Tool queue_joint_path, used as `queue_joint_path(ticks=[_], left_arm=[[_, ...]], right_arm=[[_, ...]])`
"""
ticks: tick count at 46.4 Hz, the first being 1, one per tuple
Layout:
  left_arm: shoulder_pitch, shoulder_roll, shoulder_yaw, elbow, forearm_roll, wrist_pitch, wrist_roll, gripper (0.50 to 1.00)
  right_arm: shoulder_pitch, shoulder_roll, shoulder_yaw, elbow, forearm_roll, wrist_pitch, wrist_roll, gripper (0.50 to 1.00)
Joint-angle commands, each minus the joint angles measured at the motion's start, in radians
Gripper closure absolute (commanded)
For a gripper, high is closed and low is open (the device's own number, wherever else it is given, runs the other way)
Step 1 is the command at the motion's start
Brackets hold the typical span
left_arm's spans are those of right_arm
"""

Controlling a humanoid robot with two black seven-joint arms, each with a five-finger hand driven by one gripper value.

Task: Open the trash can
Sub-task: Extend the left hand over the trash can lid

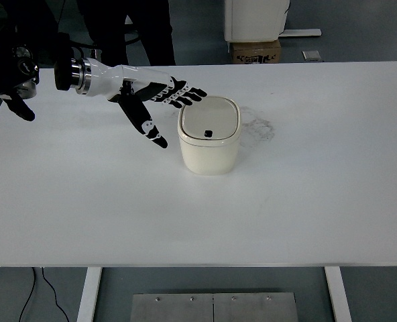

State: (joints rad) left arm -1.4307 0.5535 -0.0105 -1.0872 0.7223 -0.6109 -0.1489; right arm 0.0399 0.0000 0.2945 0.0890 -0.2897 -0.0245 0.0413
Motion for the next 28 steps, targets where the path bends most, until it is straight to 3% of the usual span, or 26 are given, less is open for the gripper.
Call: queue_joint_path(ticks=[1, 28], left_arm=[[-0.011, -0.009, 0.015, 0.001, 0.022, 0.0, 0.0, 0.5], [-0.059, -0.064, 0.06, 0.006, 0.068, 0.0, 0.002, 0.5]], right_arm=[[0.0, 0.0, 0.0, 0.0, 0.0, 0.0, 0.0, 0.509], [0.0, 0.0, 0.0, 0.0, 0.0, 0.0, 0.0, 0.509]])
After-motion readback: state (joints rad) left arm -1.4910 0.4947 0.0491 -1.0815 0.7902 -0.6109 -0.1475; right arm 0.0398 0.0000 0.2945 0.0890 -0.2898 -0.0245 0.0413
